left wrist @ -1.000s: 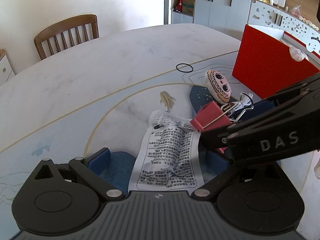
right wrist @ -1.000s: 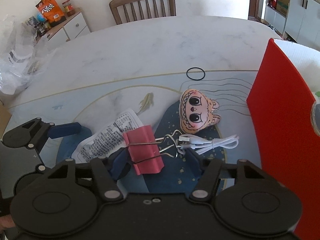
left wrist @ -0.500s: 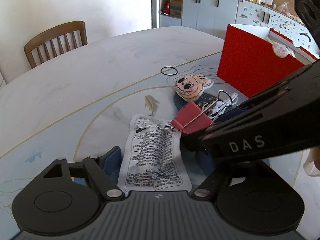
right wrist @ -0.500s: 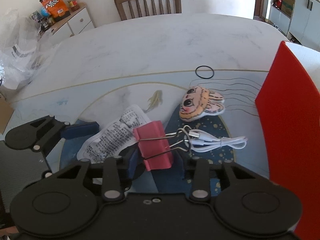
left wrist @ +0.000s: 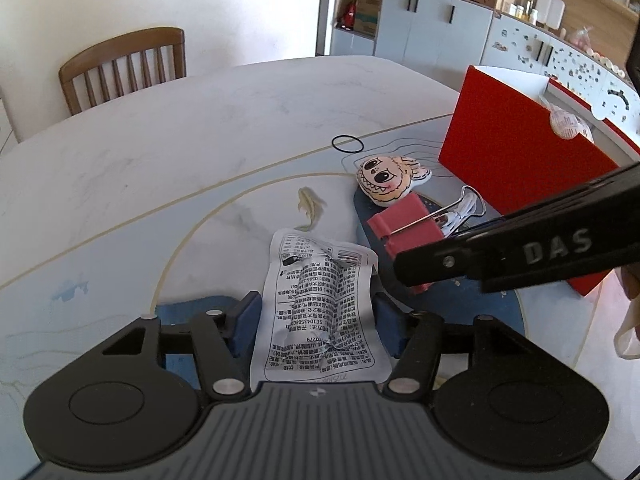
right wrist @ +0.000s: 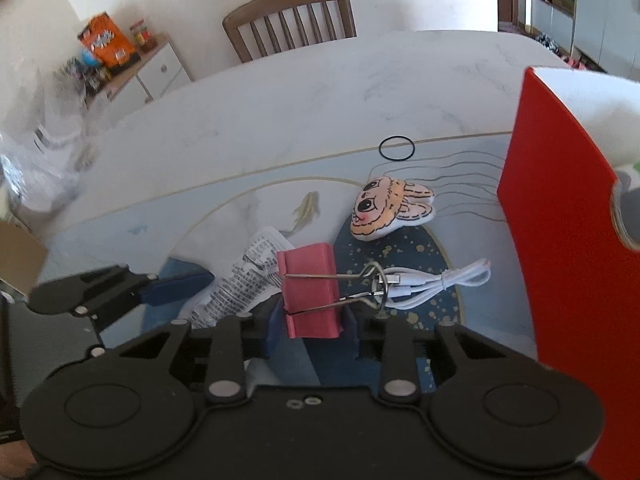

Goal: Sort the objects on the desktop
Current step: 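Grasp the white printed sachet with the left tool while the right tool grasps the pink binder clip, then carry the white sachet and pink binder clip over the red box with both tools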

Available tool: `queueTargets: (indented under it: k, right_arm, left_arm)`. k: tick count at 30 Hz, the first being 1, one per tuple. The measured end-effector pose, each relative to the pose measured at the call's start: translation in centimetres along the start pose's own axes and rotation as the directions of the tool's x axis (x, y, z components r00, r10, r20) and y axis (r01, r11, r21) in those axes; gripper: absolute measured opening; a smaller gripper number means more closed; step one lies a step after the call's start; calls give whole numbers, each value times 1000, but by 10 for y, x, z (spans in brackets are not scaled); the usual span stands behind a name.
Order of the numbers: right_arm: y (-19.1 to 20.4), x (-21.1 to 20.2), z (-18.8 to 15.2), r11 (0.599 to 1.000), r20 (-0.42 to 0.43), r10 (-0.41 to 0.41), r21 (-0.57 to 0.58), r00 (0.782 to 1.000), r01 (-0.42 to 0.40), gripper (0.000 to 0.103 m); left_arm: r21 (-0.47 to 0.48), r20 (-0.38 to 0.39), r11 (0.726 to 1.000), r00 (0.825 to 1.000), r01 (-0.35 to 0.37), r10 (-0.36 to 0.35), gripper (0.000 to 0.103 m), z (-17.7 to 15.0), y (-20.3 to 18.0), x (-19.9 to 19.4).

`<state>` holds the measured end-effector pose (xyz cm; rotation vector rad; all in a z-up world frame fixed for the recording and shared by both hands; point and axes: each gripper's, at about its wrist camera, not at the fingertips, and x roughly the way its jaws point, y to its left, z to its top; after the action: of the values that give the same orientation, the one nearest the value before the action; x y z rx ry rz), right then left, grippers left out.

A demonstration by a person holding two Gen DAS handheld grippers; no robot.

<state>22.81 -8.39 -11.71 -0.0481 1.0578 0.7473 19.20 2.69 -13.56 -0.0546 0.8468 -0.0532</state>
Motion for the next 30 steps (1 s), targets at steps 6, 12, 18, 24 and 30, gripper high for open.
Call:
queueTargets:
  k: [6, 12, 18, 24, 30]
  right_arm:
    - [-3, -13, -7, 999, 3, 32, 19, 999, -32, 30]
    - [-1, -27, -23, 998, -5, 63, 20, 998, -63, 30]
    - [0, -41, -34, 996, -1, 82, 32, 997, -82, 29]
    - [1, -57, -42, 996, 24, 85, 27, 996, -86, 28]
    - [-5, -74, -47, 994, 53, 92, 56, 994, -95, 28]
  left_arm:
    - [-40, -8, 999, 1000, 9, -9, 59, -8, -1, -9]
    - [-80, -13, 997, 1000, 21, -23, 59, -17, -5, -25]
    - [-115, -6, 992, 999, 44, -45, 59, -19, -10, -43]
    - [-110, 6, 992, 999, 54, -54, 59, -19, -20, -61]
    - [-114, 16, 992, 998, 57, -55, 59, -19, -27, -74]
